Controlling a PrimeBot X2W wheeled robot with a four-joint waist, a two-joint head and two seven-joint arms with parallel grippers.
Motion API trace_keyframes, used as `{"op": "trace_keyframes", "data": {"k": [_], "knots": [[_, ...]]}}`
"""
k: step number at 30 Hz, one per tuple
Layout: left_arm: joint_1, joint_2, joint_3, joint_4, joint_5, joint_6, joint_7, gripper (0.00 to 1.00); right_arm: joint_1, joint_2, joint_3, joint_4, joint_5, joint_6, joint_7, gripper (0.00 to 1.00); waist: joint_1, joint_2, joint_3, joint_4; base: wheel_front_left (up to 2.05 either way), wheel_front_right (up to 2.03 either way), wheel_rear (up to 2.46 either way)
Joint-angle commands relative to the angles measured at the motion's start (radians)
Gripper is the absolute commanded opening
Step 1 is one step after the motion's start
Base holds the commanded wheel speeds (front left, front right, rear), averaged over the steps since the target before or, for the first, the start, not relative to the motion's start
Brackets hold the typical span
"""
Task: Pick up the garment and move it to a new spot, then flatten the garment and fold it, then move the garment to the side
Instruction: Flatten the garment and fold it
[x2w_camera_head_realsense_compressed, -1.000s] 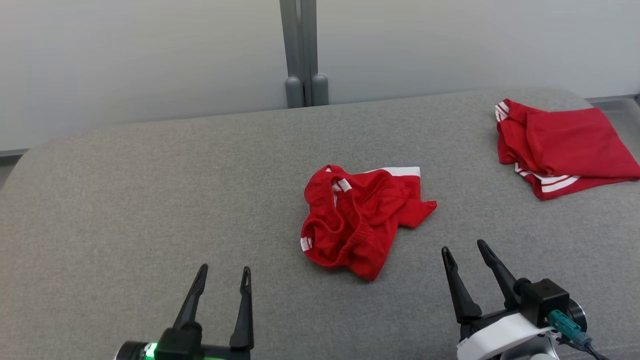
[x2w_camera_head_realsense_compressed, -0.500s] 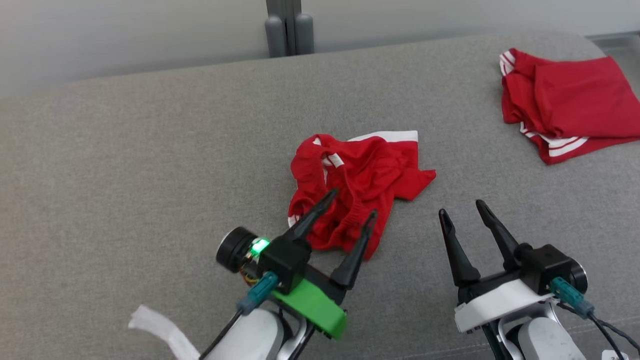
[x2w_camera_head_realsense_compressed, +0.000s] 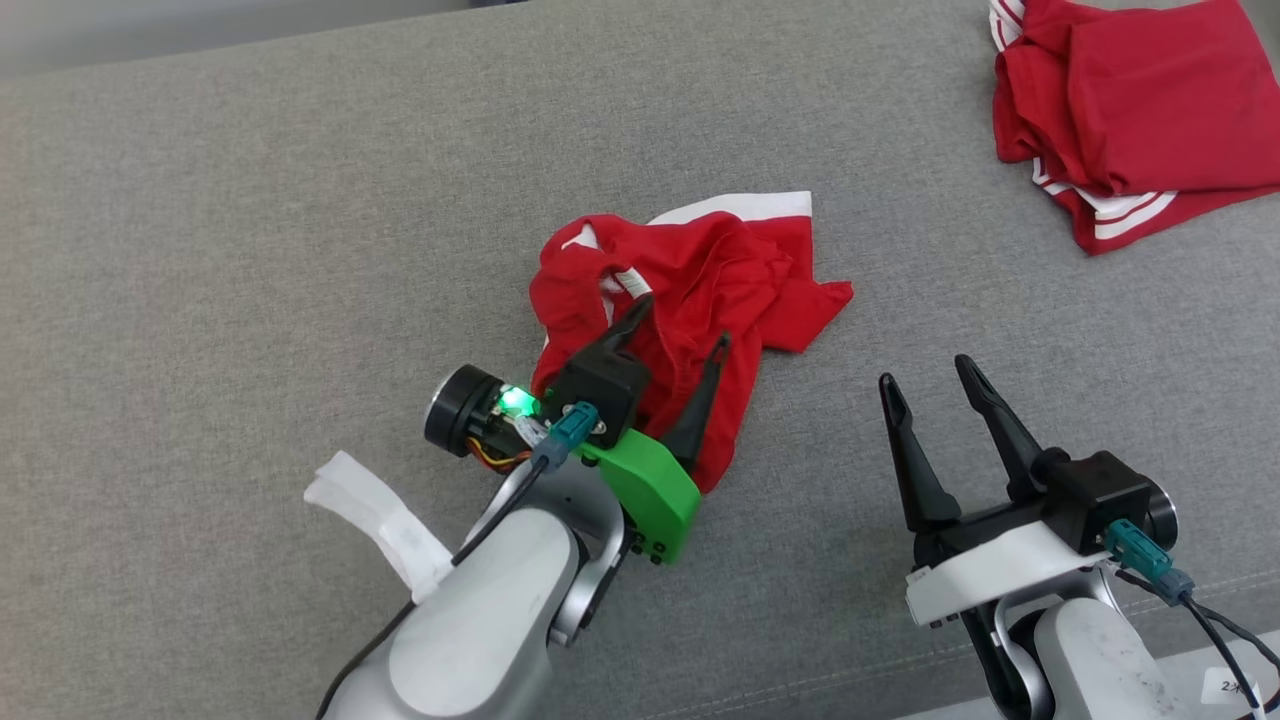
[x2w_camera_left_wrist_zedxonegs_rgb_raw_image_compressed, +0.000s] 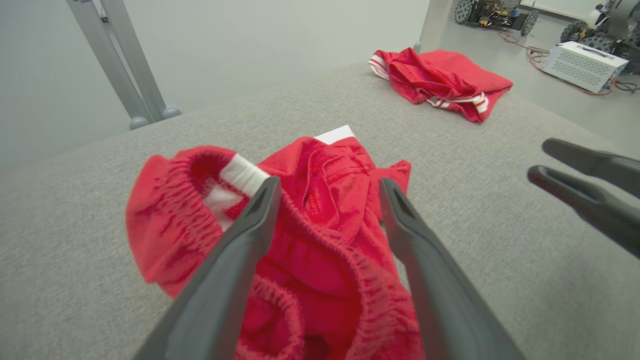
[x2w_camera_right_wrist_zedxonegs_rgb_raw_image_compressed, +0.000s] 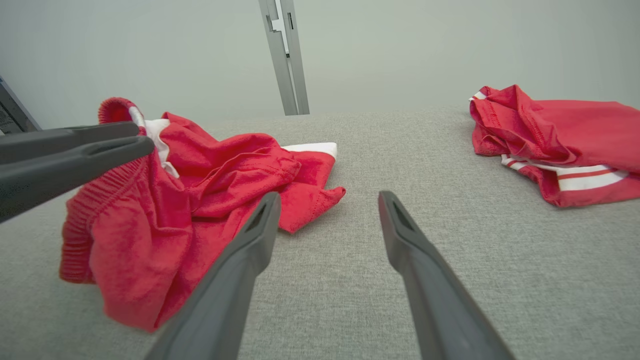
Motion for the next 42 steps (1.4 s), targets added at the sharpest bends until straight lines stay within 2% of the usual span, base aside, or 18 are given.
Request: {"op": "trace_keyframes", "data": {"k": [1, 6, 10, 11, 12, 13, 14, 19, 20, 22, 27, 29, 35, 38, 39, 40, 41, 42], "knots": [[-0.023, 0.01, 0.007, 0.016, 0.011, 0.021, 0.01, 1.0, -0.014, 0.0, -0.002, -0.004, -0.005, -0.002, 0.0, 1.0, 0.0, -0.0001, 0.005, -0.006, 0.0, 0.0, 0.0], [-0.037, 0.025, 0.03, 0.043, 0.026, 0.076, 0.03, 1.0, -0.015, 0.001, -0.011, -0.008, -0.01, -0.002, 0.0, 1.0, 0.0, -0.0001, 0.007, 0.005, 0.0, 0.0, 0.0], [-0.039, 0.04, 0.045, 0.052, 0.012, 0.087, 0.053, 1.0, -0.013, 0.0, -0.01, -0.008, -0.012, -0.002, 0.0, 1.0, 0.0, -0.0001, 0.007, 0.017, 0.0, 0.0, 0.0], [-0.038, 0.041, 0.048, 0.054, 0.001, 0.083, 0.059, 0.86, -0.014, 0.0, -0.009, -0.008, -0.011, -0.002, 0.0, 1.0, 0.0, -0.0001, 0.008, 0.019, 0.0, 0.0, 0.0], [-0.035, 0.042, 0.052, 0.056, -0.011, 0.074, 0.066, 0.41, -0.015, 0.0, -0.008, -0.009, -0.01, -0.002, 0.0, 1.0, 0.0, -0.0001, 0.008, 0.021, 0.0, 0.0, 0.0], [-0.033, 0.042, 0.059, 0.057, -0.026, 0.068, 0.068, 0.26, -0.015, -0.001, -0.007, -0.009, -0.01, -0.002, 0.0, 1.0, 0.0, -0.0001, 0.009, 0.022, 0.0, 0.0, 0.0], [-0.029, 0.04, 0.07, 0.058, -0.046, 0.057, 0.071, 0.0, -0.015, -0.002, -0.006, -0.009, -0.009, -0.002, 0.0, 1.0, 0.0, -0.0001, 0.009, 0.023, 0.0, 0.0, 0.0], [-0.057, 0.035, 0.108, 0.05, -0.113, -0.002, 0.02, 0.0, -0.024, -0.004, 0.002, -0.002, -0.004, -0.002, 0.0, 1.0, 0.0, -0.0001, 0.005, 0.02, 0.0, 0.0, 0.0], [-0.074, 0.038, 0.101, 0.041, -0.112, -0.03, -0.001, 0.0, -0.026, -0.004, 0.004, 0.0, -0.002, -0.002, 0.0, 1.0, 0.0, -0.0001, 0.003, 0.018, 0.0, 0.0, 0.0], [-0.086, 0.037, 0.106, 0.032, -0.127, -0.056, -0.028, 0.0, -0.025, -0.005, 0.006, 0.002, -0.001, -0.002, 0.0, 1.0, 0.0, -0.0001, -0.005, 0.012, 0.0, 0.0, 0.0], [-0.071, 0.036, 0.104, -0.053, -0.178, -0.119, -0.047, 0.0, -0.005, -0.003, -0.001, -0.002, 0.003, -0.002, 0.0, 1.0, 0.0, -0.0001, -0.021, 0.006, 0.0, 0.0, 0.0], [-0.014, 0.062, 0.098, -0.1, -0.204, -0.12, -0.02, 0.0, 0.005, -0.003, -0.006, -0.005, 0.005, -0.002, 0.0, 1.0, 0.0, -0.0001, -0.025, 0.008, 0.0, 0.0, 0.0], [0.221, 0.179, 0.058, -0.263, -0.191, -0.073, 0.045, 0.0, 0.024, -0.006, -0.033, -0.014, 0.004, -0.002, 0.0, 1.0, 0.0, -0.0001, -0.03, 0.028, 0.0, 0.0, 0.0], [0.327, 0.206, 0.041, -0.308, -0.215, -0.056, 0.052, 0.0, 0.029, -0.002, -0.046, -0.017, 0.002, -0.002, 0.0, 1.0, 0.0, -0.0001, -0.032, 0.047, 0.0, 0.0, 0.0], [0.353, 0.211, 0.033, -0.317, -0.223, -0.057, 0.062, 0.13, 0.03, 0.0, -0.045, -0.016, 0.003, -0.002, 0.0, 1.0, 0.0, -0.0001, -0.034, 0.054, 0.0, 0.0, 0.0], [0.37, 0.214, 0.03, -0.323, -0.23, -0.056, 0.067, 0.37, 0.03, 0.0, -0.045, -0.015, 0.003, -0.002, 0.0, 1.0, 0.0, -0.0001, -0.035, 0.059, 0.0, 0.0, 0.0], [0.384, 0.218, 0.023, -0.329, -0.236, -0.057, 0.075, 0.67, 0.028, -0.001, -0.044, -0.014, 0.003, -0.002, 0.0, 1.0, 0.0, -0.0001, -0.037, 0.065, 0.0, 0.0, 0.0], [0.394, 0.215, 0.016, -0.332, -0.245, -0.058, 0.082, 0.89, 0.027, -0.001, -0.043, -0.013, 0.003, -0.002, 0.0, 1.0, 0.0, -0.0001, -0.038, 0.07, 0.0, 0.0, 0.0]]}}
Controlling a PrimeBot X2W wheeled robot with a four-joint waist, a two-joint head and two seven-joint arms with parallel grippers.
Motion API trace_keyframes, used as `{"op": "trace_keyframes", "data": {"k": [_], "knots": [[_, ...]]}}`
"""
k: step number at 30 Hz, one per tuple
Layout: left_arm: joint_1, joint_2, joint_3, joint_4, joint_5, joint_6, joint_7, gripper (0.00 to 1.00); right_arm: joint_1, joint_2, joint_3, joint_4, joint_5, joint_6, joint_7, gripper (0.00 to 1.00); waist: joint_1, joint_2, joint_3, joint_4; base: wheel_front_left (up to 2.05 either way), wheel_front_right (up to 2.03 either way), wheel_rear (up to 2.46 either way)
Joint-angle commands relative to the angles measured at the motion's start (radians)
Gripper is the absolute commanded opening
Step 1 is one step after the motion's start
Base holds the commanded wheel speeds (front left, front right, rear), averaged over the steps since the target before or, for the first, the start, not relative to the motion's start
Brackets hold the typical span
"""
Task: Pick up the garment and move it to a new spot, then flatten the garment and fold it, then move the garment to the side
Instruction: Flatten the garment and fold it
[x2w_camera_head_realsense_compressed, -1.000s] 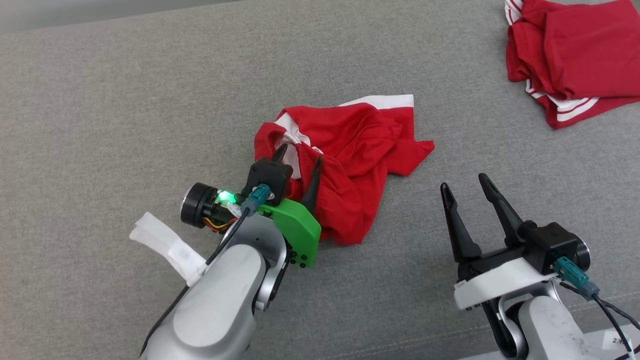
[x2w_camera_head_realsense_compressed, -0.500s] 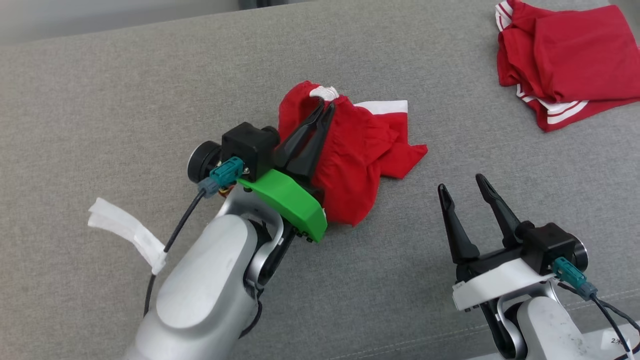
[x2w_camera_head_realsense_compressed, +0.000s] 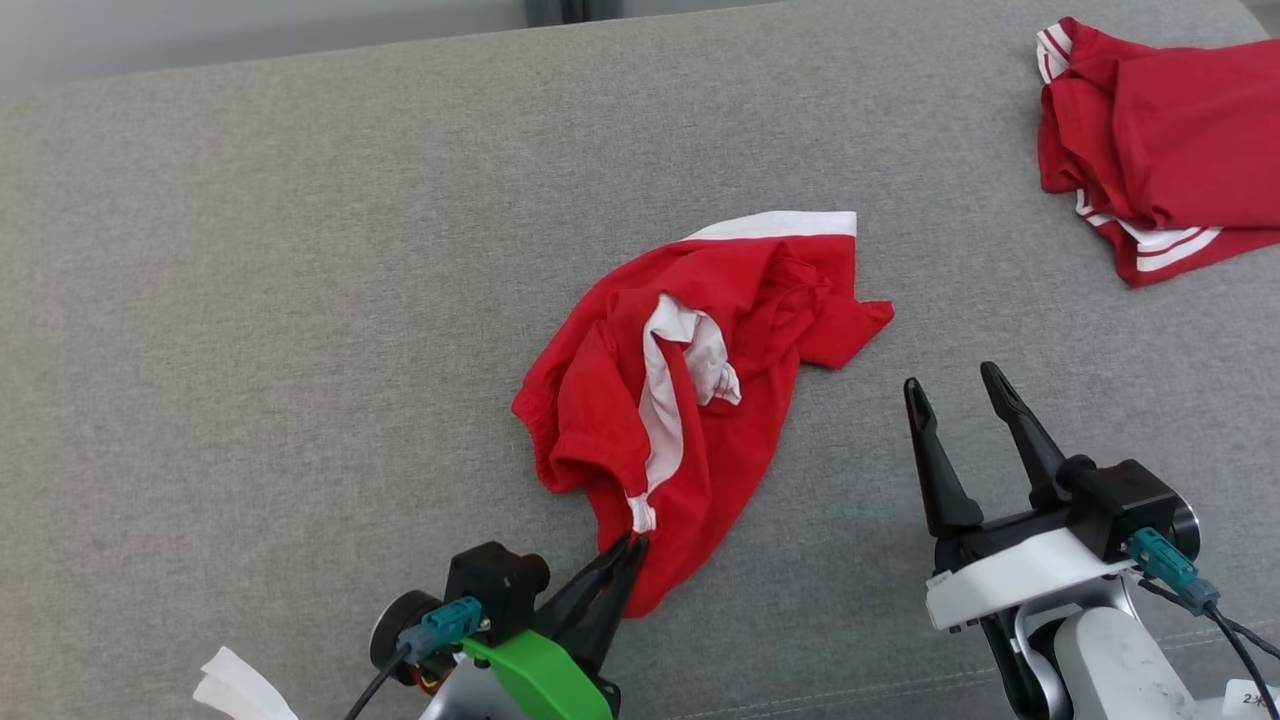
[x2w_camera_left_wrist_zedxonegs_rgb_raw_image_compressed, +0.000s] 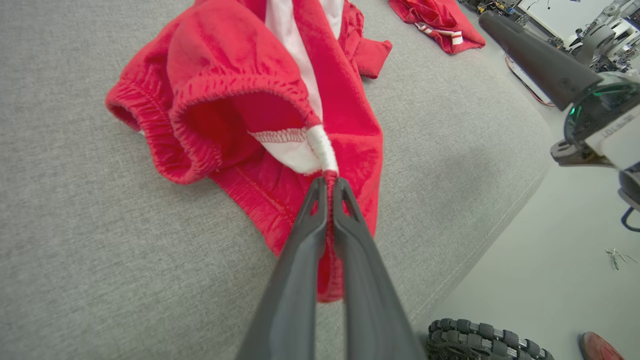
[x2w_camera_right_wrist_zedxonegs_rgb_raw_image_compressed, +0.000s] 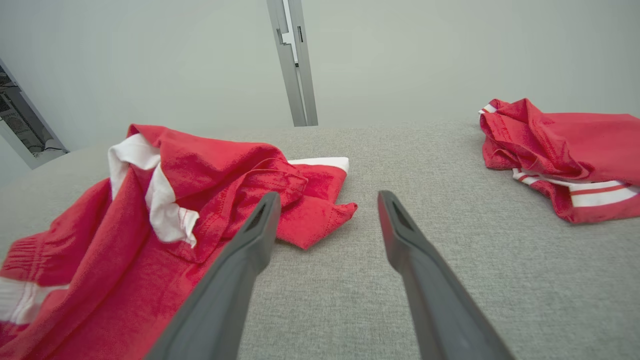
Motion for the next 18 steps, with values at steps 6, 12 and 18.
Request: {"op": "trace_keyframes", "data": {"k": [6, 12, 18], "knots": [[-0.016, -0.01, 0.004, -0.037, 0.01, 0.027, 0.001, 1.0, -0.006, -0.009, 0.006, 0.002, 0.0, -0.002, 0.0, 1.0, 0.0, 0.0, -0.018, 0.027, 0.0, 0.0, 0.0], [-0.034, -0.016, 0.023, -0.027, 0.005, 0.06, 0.017, 1.0, -0.002, -0.012, 0.014, 0.007, 0.003, -0.002, 0.0, 1.0, 0.0, 0.0, -0.031, 0.019, 0.0, 0.0, 0.0], [-0.049, -0.029, 0.018, -0.001, -0.015, 0.064, 0.046, 0.98, 0.006, -0.013, 0.016, 0.001, 0.007, -0.002, 0.0, 1.0, 0.0, 0.0, -0.025, 0.0, 0.0, 0.0, 0.0]]}}
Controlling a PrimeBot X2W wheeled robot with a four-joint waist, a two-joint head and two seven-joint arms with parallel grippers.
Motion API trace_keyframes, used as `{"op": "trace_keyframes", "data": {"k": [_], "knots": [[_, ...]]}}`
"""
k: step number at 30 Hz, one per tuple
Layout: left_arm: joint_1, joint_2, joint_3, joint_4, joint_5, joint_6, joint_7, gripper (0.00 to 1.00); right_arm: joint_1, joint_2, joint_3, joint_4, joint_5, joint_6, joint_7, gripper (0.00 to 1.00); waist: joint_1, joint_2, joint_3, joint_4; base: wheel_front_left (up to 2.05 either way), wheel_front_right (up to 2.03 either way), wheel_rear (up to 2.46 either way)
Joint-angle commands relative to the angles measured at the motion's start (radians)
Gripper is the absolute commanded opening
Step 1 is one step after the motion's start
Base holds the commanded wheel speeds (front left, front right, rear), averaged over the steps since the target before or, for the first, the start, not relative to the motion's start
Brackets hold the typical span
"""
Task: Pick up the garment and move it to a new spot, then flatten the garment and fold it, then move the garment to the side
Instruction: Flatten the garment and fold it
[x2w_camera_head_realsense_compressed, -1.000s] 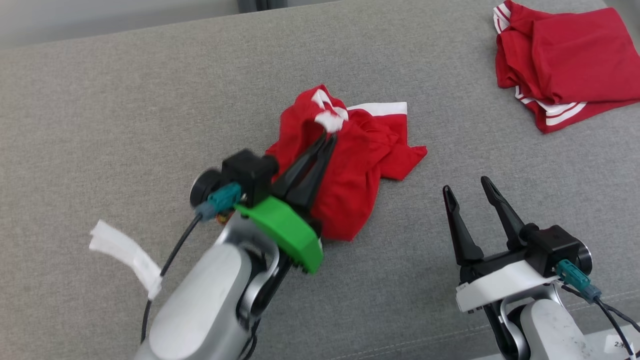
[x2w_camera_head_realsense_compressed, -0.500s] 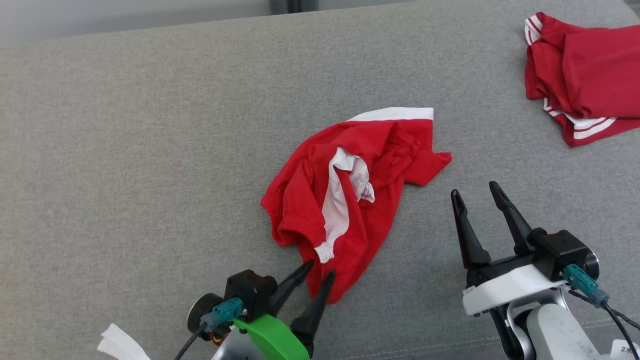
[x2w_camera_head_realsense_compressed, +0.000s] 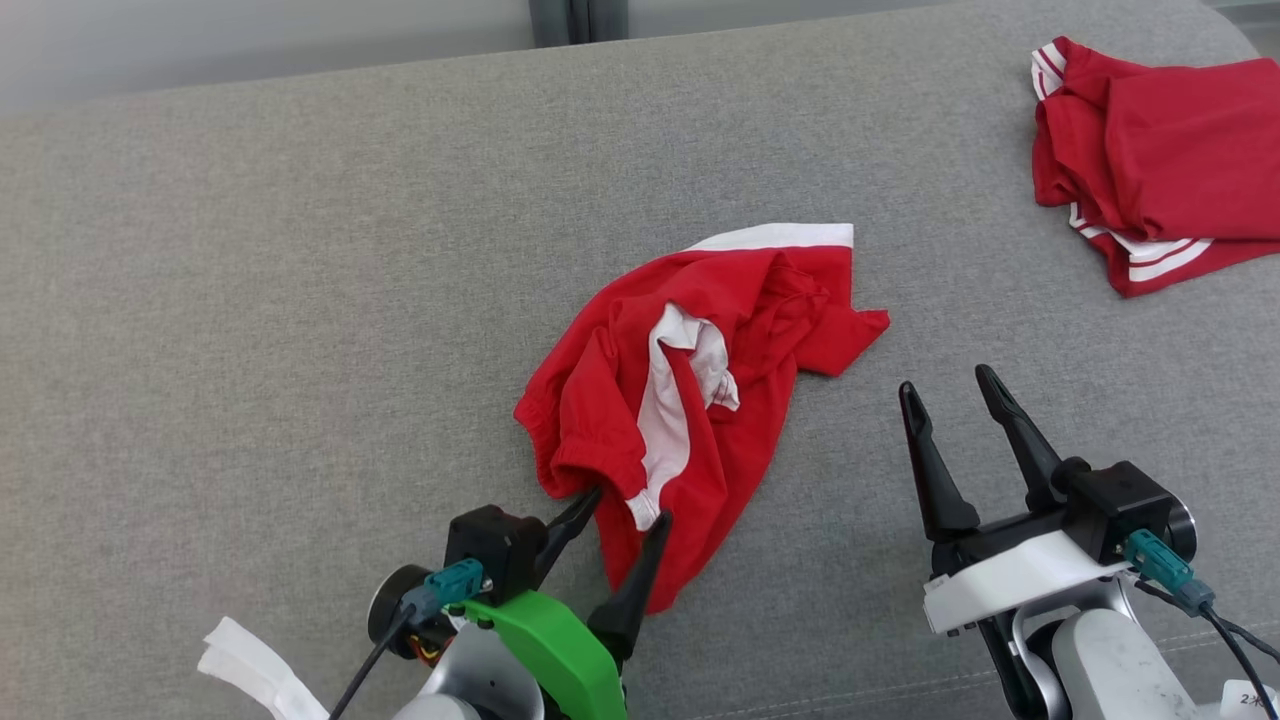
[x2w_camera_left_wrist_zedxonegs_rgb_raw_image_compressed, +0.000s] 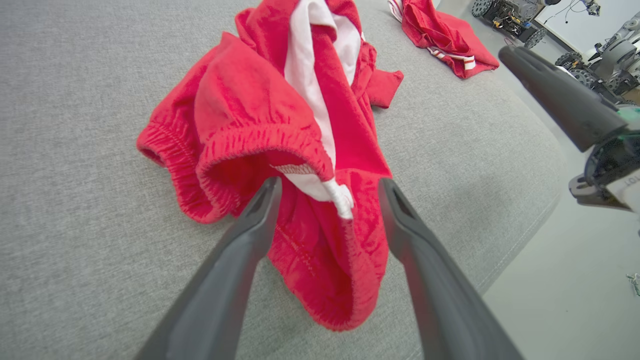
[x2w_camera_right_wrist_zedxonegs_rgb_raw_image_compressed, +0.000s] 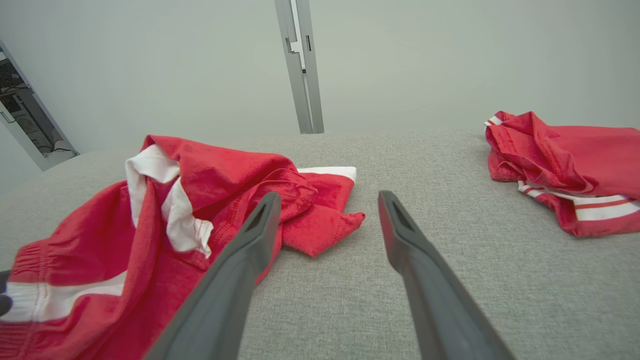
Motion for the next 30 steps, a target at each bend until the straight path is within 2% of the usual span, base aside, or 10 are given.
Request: {"op": "trace_keyframes", "data": {"k": [1, 2, 3, 5, 6, 11, 17, 21, 25, 30], "knots": [[-0.018, -0.003, 0.002, 0.01, -0.007, 0.004, 0.002, 0.89, 0.004, -0.004, 0.0, -0.003, 0.004, -0.002, 0.0, 1.0, 0.0, 0.0, 0.005, -0.008, 0.0, 0.0, 0.0], [-0.022, -0.005, 0.003, 0.015, -0.009, 0.004, 0.0, 0.83, 0.003, -0.004, 0.0, -0.003, 0.004, -0.002, 0.0, 1.0, 0.0, 0.0, 0.007, -0.011, 0.0, 0.0, 0.0], [-0.025, -0.008, 0.003, 0.026, -0.015, 0.001, 0.004, 0.62, 0.001, -0.005, -0.001, -0.004, 0.005, -0.002, 0.0, 1.0, 0.0, 0.0, 0.009, -0.014, 0.0, 0.0, 0.0], [-0.033, -0.011, 0.006, 0.039, -0.017, 0.003, 0.007, 0.26, -0.003, -0.005, -0.003, -0.005, 0.003, -0.002, 0.0, 1.0, 0.0, 0.0, 0.012, -0.019, 0.0, 0.0, 0.0], [-0.035, -0.012, 0.009, 0.043, -0.019, 0.004, 0.004, 0.0, -0.004, -0.004, -0.004, -0.005, 0.003, -0.002, 0.0, 1.0, 0.0, 0.0, 0.014, -0.021, 0.0, 0.0, 0.0], [-0.03, -0.009, 0.02, 0.041, -0.046, -0.001, 0.016, 0.0, -0.006, -0.003, -0.012, 0.0, 0.002, -0.002, 0.0, 1.0, 0.0, 0.0, 0.008, -0.03, 0.0, 0.0, 0.0], [-0.118, -0.035, 0.081, -0.055, -0.172, -0.071, 0.049, 0.0, -0.008, 0.008, -0.011, 0.005, 0.006, -0.002, 0.0, 1.0, 0.0, 0.0, -0.016, -0.045, 0.0, 0.0, 0.0], [-0.304, -0.042, 0.108, -0.108, -0.219, -0.113, 0.146, 0.0, -0.02, 0.019, 0.0, 0.007, 0.01, -0.002, 0.0, 1.0, 0.0, 0.0, -0.033, -0.081, 0.0, 0.0, 0.0], [-0.51, -0.077, 0.117, -0.089, -0.243, -0.135, 0.231, 0.0, -0.023, 0.028, 0.01, 0.009, 0.012, -0.002, 0.0, 1.0, 0.0, 0.0, -0.042, -0.132, 0.0, 0.0, 0.0], [-0.758, -0.147, 0.145, 0.008, -0.271, -0.149, 0.231, 0.0, -0.022, 0.035, 0.017, 0.015, 0.02, -0.002, 0.0, 1.0, 0.0, 0.0, -0.046, -0.206, 0.0, 0.0, 0.0]]}}
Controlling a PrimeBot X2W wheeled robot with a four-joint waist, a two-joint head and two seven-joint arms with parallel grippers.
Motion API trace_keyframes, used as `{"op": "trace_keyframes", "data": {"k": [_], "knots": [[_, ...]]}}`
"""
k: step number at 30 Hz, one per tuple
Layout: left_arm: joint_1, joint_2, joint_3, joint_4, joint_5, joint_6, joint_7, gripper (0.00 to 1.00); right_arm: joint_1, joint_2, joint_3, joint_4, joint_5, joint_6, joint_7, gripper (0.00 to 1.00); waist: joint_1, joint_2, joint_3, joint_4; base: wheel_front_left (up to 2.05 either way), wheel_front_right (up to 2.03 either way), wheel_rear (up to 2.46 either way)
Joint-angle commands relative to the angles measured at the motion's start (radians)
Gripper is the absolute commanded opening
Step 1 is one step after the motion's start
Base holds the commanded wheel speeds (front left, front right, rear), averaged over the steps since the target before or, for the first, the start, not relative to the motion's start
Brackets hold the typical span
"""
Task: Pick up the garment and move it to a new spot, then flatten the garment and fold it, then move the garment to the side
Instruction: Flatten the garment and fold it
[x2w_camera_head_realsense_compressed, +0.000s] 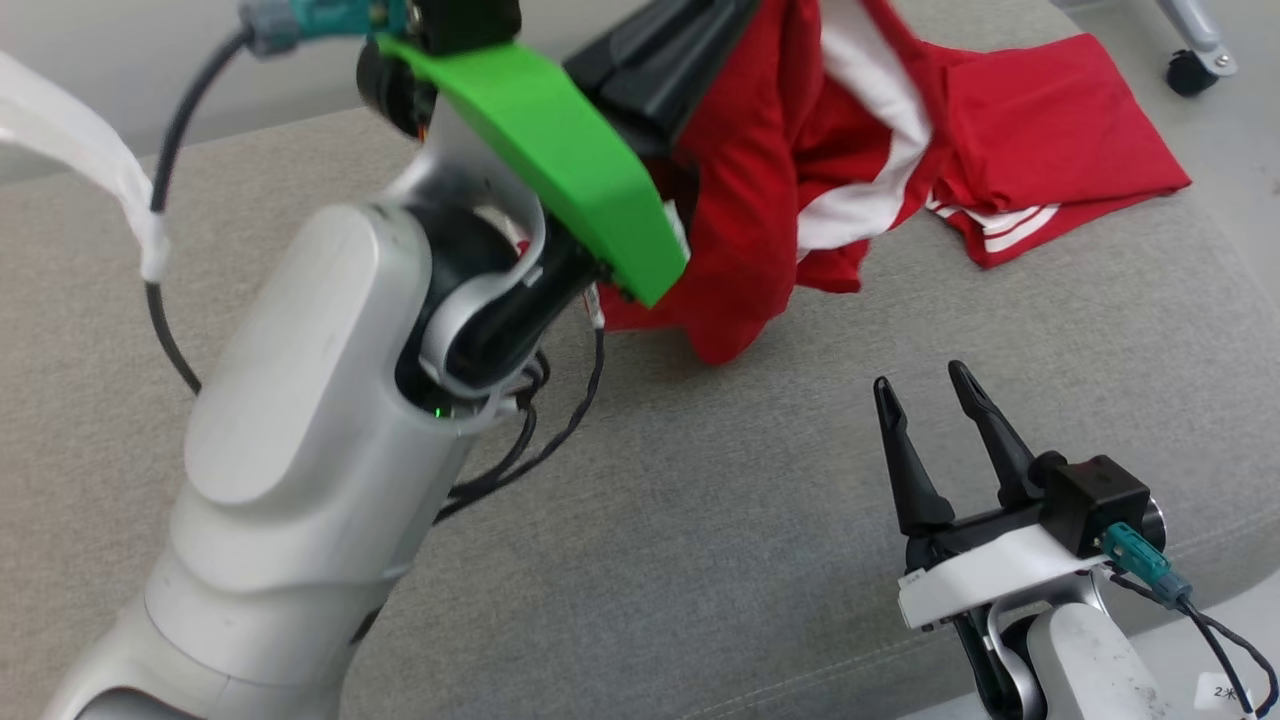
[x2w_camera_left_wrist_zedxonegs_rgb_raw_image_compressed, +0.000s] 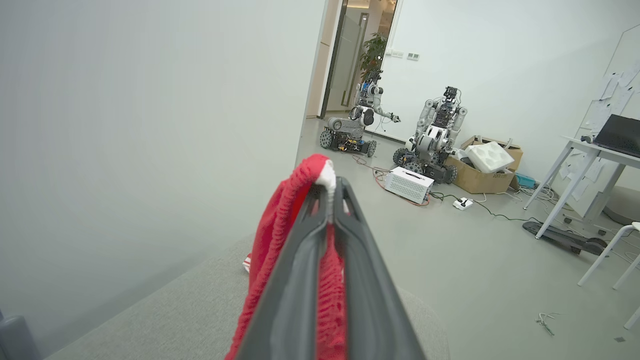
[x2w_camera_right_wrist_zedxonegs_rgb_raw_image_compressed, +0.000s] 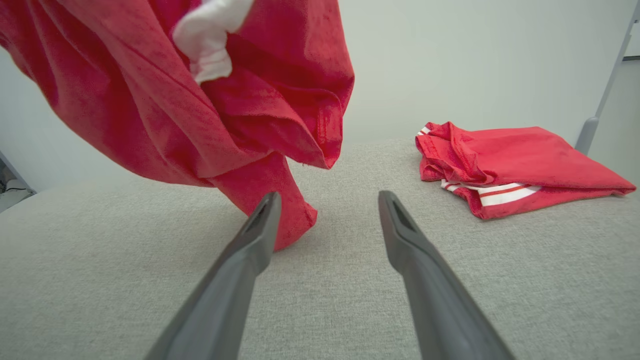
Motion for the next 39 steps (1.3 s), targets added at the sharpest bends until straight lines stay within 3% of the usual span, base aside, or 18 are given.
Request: {"op": "trace_keyframes", "data": {"k": [1, 6, 14, 20, 24, 28, 35, 39], "knots": [[-0.043, -0.011, 0.009, 0.015, -0.017, -0.002, -0.017, 0.0, 0.0, 0.001, -0.002, 0.001, 0.005, -0.002, 0.0, 1.0, 0.0, 0.0, -0.01, -0.058, 0.0, 0.0, 0.0], [-0.094, -0.033, -0.005, 0.078, -0.057, 0.066, -0.083, 0.0, 0.022, 0.005, -0.014, -0.001, 0.01, -0.002, 0.0, 1.0, 0.0, 0.0, -0.025, -0.072, 0.0, 0.0, 0.0], [0.241, 0.0, -0.044, 0.201, -0.083, 0.121, -0.168, 0.0, 0.045, 0.005, -0.017, -0.006, 0.008, -0.002, 0.0, 1.0, 0.0, 0.0, -0.027, -0.036, 0.0, 0.0, 0.0], [0.452, 0.005, -0.025, 0.251, -0.102, 0.095, -0.325, 0.0, 0.046, -0.003, 0.008, 0.008, 0.024, -0.002, 0.0, 1.0, 0.0, 0.0, -0.011, 0.009, 0.0, 0.0, 0.0], [0.506, -0.002, -0.032, 0.244, -0.11, 0.07, -0.38, 0.0, 0.015, -0.008, 0.017, 0.026, 0.032, -0.002, 0.0, 1.0, 0.0, 0.0, -0.002, 0.047, 0.0, 0.0, 0.0], [0.522, -0.004, -0.04, 0.231, -0.098, 0.062, -0.407, 0.0, -0.03, -0.015, 0.036, 0.091, 0.022, -0.002, 0.0, 1.0, 0.0, 0.0, 0.009, 0.08, 0.0, 0.0, 0.0], [0.494, -0.011, -0.054, 0.223, -0.091, 0.057, -0.419, 0.0, -0.133, -0.026, 0.108, 0.3, 0.118, -0.002, 0.0, 1.0, 0.0, 0.0, 0.025, 0.125, 0.0, 0.0, 0.0], [0.478, -0.014, -0.061, 0.227, -0.088, 0.055, -0.421, 0.0, -0.169, -0.044, 0.107, 0.356, 0.154, -0.002, 0.0, 1.0, 0.0, 0.0, 0.037, 0.142, 0.0, 0.0, 0.0]]}}
